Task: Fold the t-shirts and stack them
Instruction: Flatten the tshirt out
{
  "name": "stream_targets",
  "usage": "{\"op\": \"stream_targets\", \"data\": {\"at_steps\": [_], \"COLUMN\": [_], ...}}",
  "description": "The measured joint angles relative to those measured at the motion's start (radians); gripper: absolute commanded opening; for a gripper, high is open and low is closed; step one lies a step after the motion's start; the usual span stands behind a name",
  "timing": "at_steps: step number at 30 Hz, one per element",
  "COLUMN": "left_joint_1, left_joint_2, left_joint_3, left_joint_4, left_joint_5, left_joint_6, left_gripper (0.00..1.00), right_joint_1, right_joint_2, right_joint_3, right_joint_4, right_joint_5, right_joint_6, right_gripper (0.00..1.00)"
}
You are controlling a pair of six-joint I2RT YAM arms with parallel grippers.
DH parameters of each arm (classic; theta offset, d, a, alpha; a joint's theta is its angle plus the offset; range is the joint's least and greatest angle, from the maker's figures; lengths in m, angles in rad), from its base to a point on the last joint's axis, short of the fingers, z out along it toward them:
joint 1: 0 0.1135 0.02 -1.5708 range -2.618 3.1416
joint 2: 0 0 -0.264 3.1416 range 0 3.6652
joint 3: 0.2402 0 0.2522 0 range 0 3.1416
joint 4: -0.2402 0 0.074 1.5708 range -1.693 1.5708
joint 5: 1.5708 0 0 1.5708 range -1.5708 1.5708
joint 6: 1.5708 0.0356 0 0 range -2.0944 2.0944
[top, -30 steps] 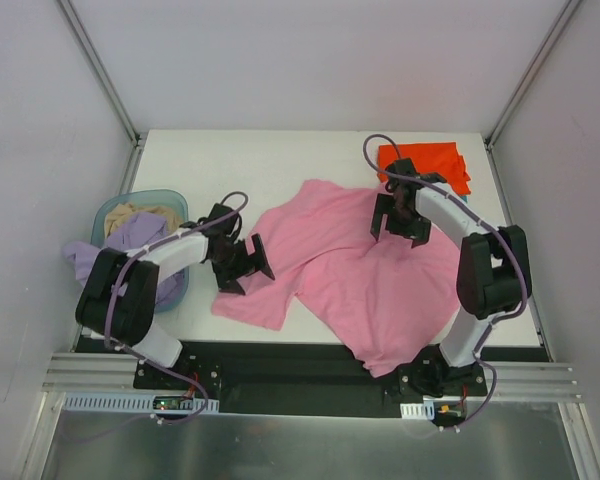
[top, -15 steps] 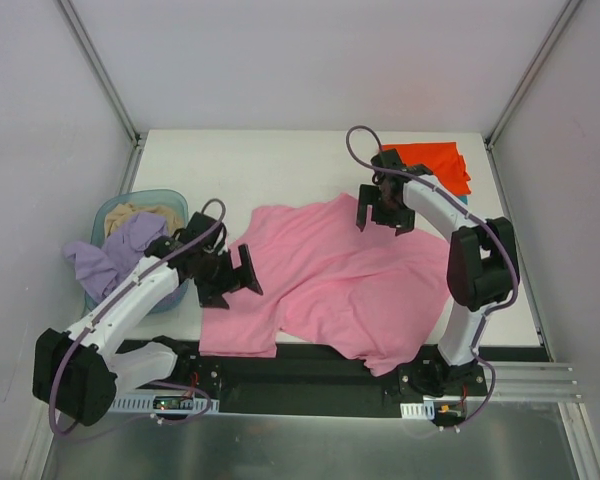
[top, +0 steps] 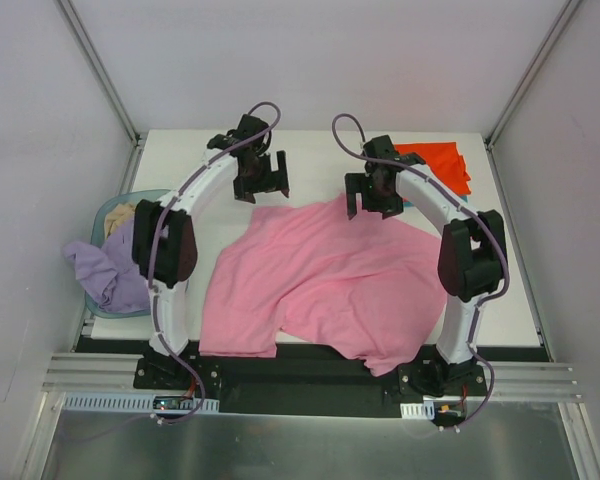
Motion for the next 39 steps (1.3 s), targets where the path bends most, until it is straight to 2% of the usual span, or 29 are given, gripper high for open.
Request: {"op": "stream_targets", "data": {"at_steps": [3,7,9,13,14,16,17,25,28,34,39], "left_joint_1": [0.026,0.049,0.051,0.049,0.049,0.049,0.049,0.049,0.048,0.005,-0.117], "left_joint_2": [0.161,0.312,0.360,0.406,0.408,0.408,0.408,0.378,0.292,-0.019,-0.238], "left_joint_3": [0.146,0.257,0.288,0.301,0.301,0.301,0.300,0.275,0.214,-0.067,-0.369], "left_joint_4": [-0.020,-0.058,-0.076,-0.098,-0.100,-0.101,-0.101,-0.109,-0.093,-0.008,0.108], "left_joint_5": [-0.021,-0.071,-0.080,-0.050,-0.045,-0.015,0.000,0.032,0.033,0.018,0.032], "left_joint_6": [0.060,0.130,0.154,0.171,0.175,0.168,0.168,0.155,0.146,0.118,0.087], "left_gripper": [0.94,0.84,0.78,0.58,0.39,0.16,0.00,0.00,0.00,0.00,0.00], "right_joint_1": [0.001,0.001,0.001,0.001,0.001,0.001,0.001,0.001,0.001,0.001,0.001], "right_joint_2": [-0.007,-0.037,-0.051,-0.080,-0.091,-0.113,-0.122,-0.186,-0.193,-0.225,-0.285], "right_joint_3": [-0.018,-0.099,-0.138,-0.201,-0.216,-0.233,-0.237,-0.248,-0.248,-0.264,-0.296], "right_joint_4": [0.002,-0.005,-0.014,-0.018,-0.019,-0.027,-0.029,-0.029,-0.029,-0.018,-0.008], "right_joint_5": [0.013,0.046,0.059,0.074,0.079,0.090,0.097,0.144,0.167,0.191,0.198], "right_joint_6": [-0.044,-0.073,-0.078,-0.077,-0.076,-0.074,-0.074,-0.071,-0.070,-0.057,-0.047], "right_gripper": [0.97,0.97,0.98,0.98,0.98,0.98,0.98,0.97,0.97,0.97,0.97]}}
